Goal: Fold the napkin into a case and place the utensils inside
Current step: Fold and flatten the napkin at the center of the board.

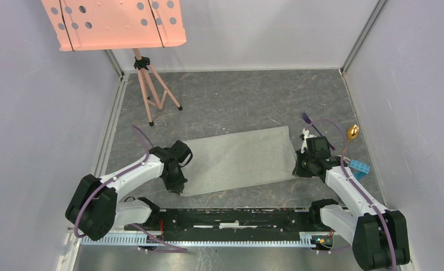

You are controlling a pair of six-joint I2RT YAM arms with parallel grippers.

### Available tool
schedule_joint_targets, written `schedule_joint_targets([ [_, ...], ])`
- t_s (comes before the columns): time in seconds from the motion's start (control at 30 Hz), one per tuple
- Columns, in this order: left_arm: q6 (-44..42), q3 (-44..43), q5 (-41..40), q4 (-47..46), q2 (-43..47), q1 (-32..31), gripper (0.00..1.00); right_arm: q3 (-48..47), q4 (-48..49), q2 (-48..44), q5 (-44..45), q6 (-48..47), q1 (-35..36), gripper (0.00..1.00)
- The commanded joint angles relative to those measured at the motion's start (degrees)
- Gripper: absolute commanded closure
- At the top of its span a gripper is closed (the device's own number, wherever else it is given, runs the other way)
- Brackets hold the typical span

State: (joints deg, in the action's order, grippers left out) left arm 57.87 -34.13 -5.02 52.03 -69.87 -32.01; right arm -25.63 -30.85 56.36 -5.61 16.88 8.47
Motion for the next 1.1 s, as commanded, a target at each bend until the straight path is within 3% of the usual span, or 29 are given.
schedule_joint_targets([
  [0.0, 2.34, -0.03, -2.71, 1.01, -0.1, -0.16, 0.98, -0.05, 1.37, -0.46, 4.72, 0.15, -0.37, 1.0],
  [0.4, 2.62, 0.39, -2.4, -0.05, -0.07, -0.16, 0.98, 0.16, 0.31, -2.04, 7.83, 1.32, -0.4, 1.0],
  [0.8, 2.34, 1.16, -2.48, -0.71, -1.28, -0.17, 0.96, 0.31, 0.97, -0.38, 7.69, 1.46, -0.4, 0.89],
  [1.0, 2.68, 1.54, -1.55, 0.45, 0.67, -0.16, 0.86, 0.15, 1.19, -0.3, 8.24, 1.6, -0.4, 0.82],
  [1.07, 2.8, 0.96, -1.82, 2.3, 2.38, -0.16, 0.74, -0.53, 1.33, -0.37, 8.23, 1.6, -0.4, 0.75],
])
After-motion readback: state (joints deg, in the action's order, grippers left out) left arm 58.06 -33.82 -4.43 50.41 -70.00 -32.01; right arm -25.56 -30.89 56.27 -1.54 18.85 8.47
